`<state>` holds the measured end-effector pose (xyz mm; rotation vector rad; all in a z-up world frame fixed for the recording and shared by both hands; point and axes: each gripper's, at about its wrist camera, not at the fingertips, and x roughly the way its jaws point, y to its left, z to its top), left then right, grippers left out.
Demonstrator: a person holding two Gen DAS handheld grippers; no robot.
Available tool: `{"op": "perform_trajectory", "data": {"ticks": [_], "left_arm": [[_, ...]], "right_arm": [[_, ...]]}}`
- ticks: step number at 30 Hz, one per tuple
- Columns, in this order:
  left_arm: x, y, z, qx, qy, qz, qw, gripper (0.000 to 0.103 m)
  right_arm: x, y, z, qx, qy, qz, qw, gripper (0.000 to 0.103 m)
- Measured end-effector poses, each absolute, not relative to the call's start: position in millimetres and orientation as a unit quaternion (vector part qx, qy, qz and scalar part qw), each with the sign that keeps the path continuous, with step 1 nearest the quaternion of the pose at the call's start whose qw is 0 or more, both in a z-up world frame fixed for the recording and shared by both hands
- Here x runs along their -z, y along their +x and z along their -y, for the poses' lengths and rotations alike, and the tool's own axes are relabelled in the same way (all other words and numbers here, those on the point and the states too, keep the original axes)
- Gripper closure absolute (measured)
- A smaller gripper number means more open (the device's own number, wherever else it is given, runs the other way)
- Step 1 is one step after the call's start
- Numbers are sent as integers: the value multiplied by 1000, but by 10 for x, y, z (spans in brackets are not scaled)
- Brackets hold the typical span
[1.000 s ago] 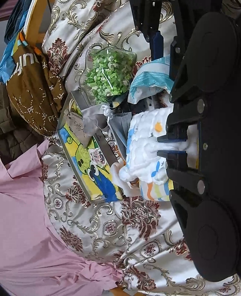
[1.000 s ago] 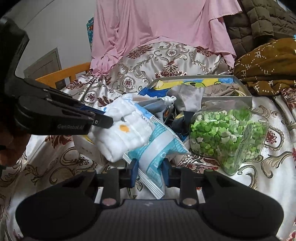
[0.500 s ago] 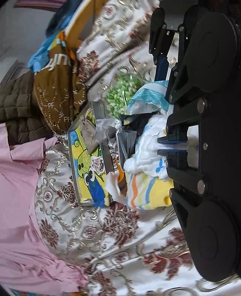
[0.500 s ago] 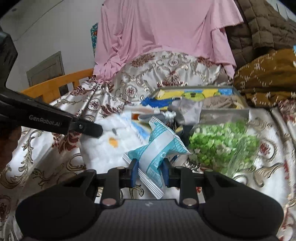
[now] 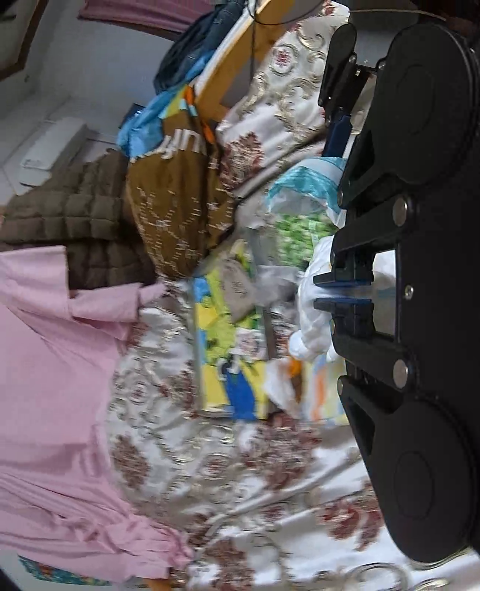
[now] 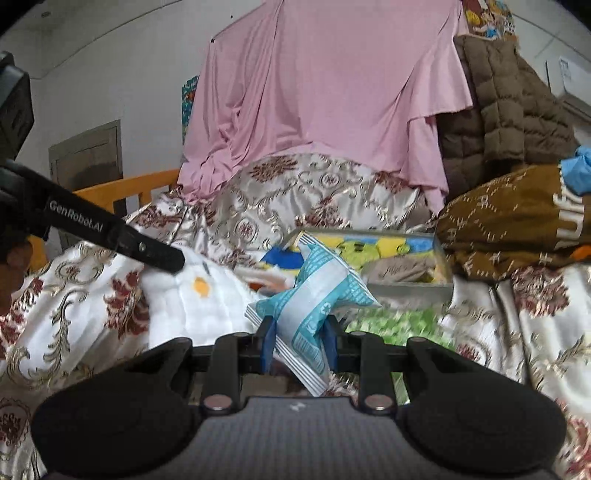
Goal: Organize soft objects
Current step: 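Lift the towel and packet and carry them toward the cartoon tray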
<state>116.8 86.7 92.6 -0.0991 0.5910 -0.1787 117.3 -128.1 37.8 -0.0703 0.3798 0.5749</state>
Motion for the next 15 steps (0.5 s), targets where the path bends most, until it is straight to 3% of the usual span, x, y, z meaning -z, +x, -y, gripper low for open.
{"op": "perform_trajectory", "data": {"ticks": [8, 15], "left_arm": [[-1364, 1667, -961, 100, -57, -276, 954, 98], [-1723, 2496, -1148, 90, -20, -240, 966, 98]], "right_arm": [[-860, 1660, 1263, -288, -35, -175, 941, 72], [-1174, 2731, 1033, -298, -50, -183, 935, 72]]}}
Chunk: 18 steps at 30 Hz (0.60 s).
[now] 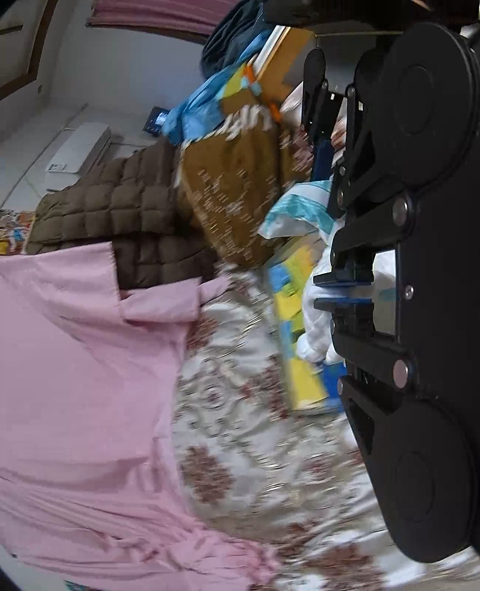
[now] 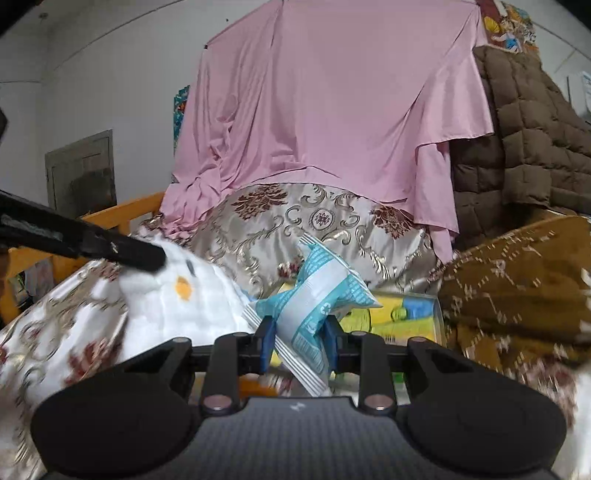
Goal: Organize soft objects
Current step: 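Lift the towel and packet and carry them toward the cartoon tray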
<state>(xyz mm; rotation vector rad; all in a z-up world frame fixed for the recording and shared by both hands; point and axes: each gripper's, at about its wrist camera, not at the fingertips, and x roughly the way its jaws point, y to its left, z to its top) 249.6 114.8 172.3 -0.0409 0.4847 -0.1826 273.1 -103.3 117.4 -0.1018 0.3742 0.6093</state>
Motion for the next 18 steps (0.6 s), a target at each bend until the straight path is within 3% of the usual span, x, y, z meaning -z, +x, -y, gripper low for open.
{"op": "perform_trajectory", "data": {"ticks": [10, 18], "left_arm": [[-1270, 3716, -1267, 71, -30, -237, 968, 98], [-634, 4276, -1502, 42, -88, -252, 963, 98]], "right_arm": [[-916, 4227, 518, -266, -86, -226, 933, 72], [-616, 4771, 293, -243, -118, -283, 920, 72]]}}
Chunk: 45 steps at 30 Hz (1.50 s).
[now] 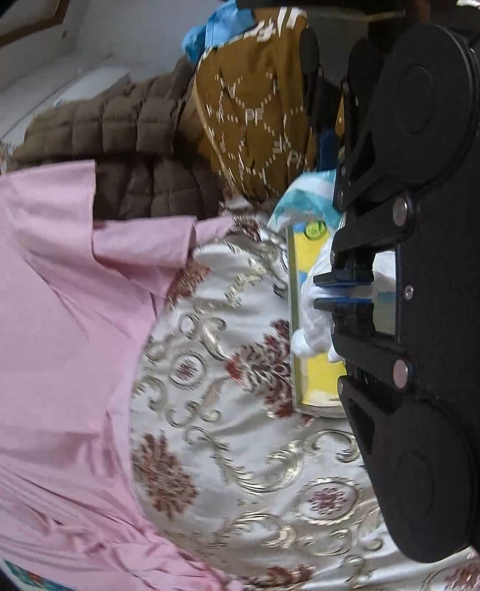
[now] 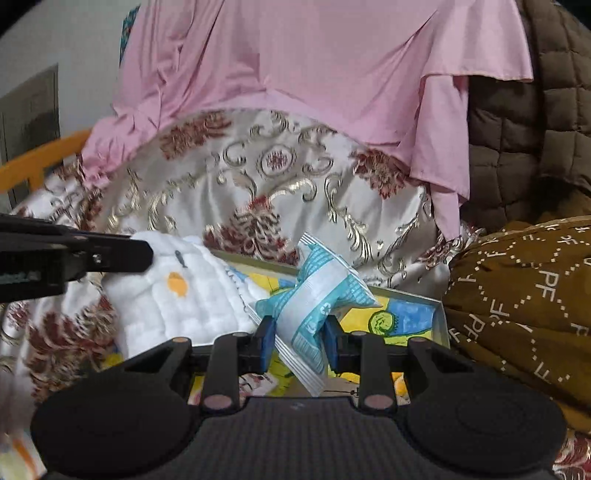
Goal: Organize soft objects
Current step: 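Lift the towel and packet and carry them toward the cartoon tray, then release the towel and packet into the tray by opening both grippers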
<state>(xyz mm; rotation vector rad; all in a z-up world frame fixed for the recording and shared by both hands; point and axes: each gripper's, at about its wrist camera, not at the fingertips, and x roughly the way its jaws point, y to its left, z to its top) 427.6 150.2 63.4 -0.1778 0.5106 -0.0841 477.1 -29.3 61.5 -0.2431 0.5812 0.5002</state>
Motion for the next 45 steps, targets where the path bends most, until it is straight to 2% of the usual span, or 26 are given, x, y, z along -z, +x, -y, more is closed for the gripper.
{"op": "perform_trajectory", "data": {"ticks": [8, 18, 23, 25, 34, 37, 39, 41, 45], "left_arm": [[-127, 4390, -1516, 31, -85, -282, 955, 98], [133, 4389, -1470, 30, -68, -311, 947, 97], [147, 4348, -1454, 22, -57, -320, 945, 93], [116, 4332, -1438, 22, -56, -322, 945, 90], [-173, 4169, -1369, 16, -51, -305, 951, 86], [-340, 4048, -1369, 8, -54, -287, 956, 71], [-473, 3934, -1376, -1, -60, -269, 961, 52], [-610, 3798, -1376, -12, -63, -246, 967, 41], [-887, 3523, -1343, -24, -53, -207, 977, 25]], "right_arm": [[-278, 4905, 121, -242, -148, -318, 905, 70], [66, 4944, 68, -236, -169, -349, 891, 69], [124, 4932, 97, -232, -175, -354, 889, 60], [99, 4916, 110, -230, -175, -352, 890, 53], [-224, 4789, 254, -218, -168, -322, 906, 33], [-378, 4701, 349, -213, -155, -300, 917, 23], [-511, 4612, 434, -210, -141, -280, 926, 18], [-640, 4523, 521, -204, -127, -262, 935, 12], [-938, 4292, 701, -201, -99, -225, 948, 7]]}}
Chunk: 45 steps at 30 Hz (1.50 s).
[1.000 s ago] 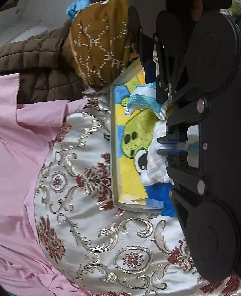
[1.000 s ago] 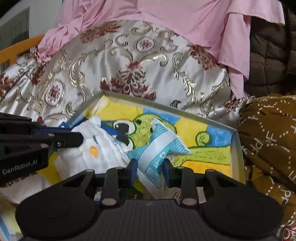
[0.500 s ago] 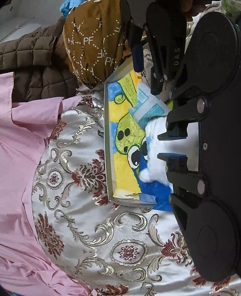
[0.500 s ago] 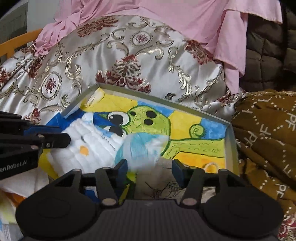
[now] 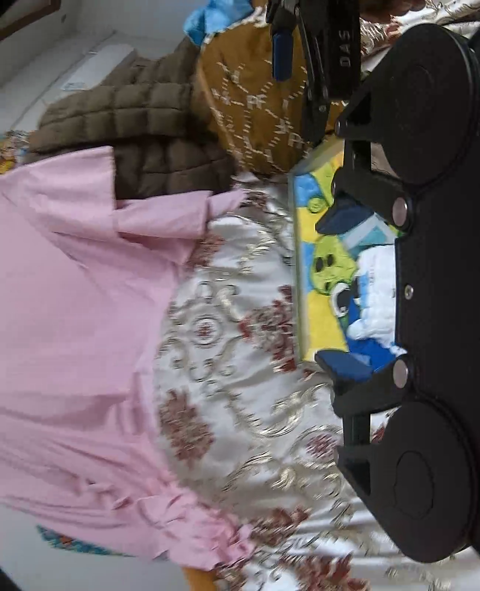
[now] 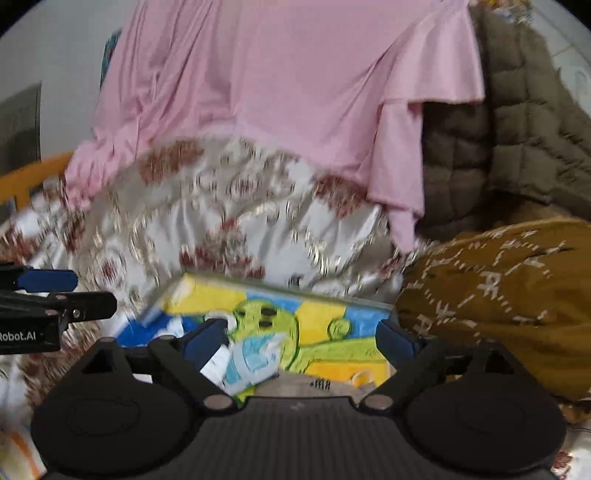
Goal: Organize soft objects
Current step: 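Release the towel and packet into the tray by opening both grippers, then pull both tools back from the tray toward the pile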
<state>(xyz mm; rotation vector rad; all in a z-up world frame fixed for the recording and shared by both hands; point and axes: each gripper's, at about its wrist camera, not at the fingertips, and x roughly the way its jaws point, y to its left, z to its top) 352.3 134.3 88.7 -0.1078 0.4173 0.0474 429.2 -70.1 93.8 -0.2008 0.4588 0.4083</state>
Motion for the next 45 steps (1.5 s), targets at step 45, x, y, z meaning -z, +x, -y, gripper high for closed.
{"op": "perform_trajectory", "data": {"ticks": [45], "left_arm": [[-517, 763, -417, -3, 51, -184, 982, 1]], "right_arm": [[-582, 1290, 1691, -153, -71, -155, 973, 0]]}}
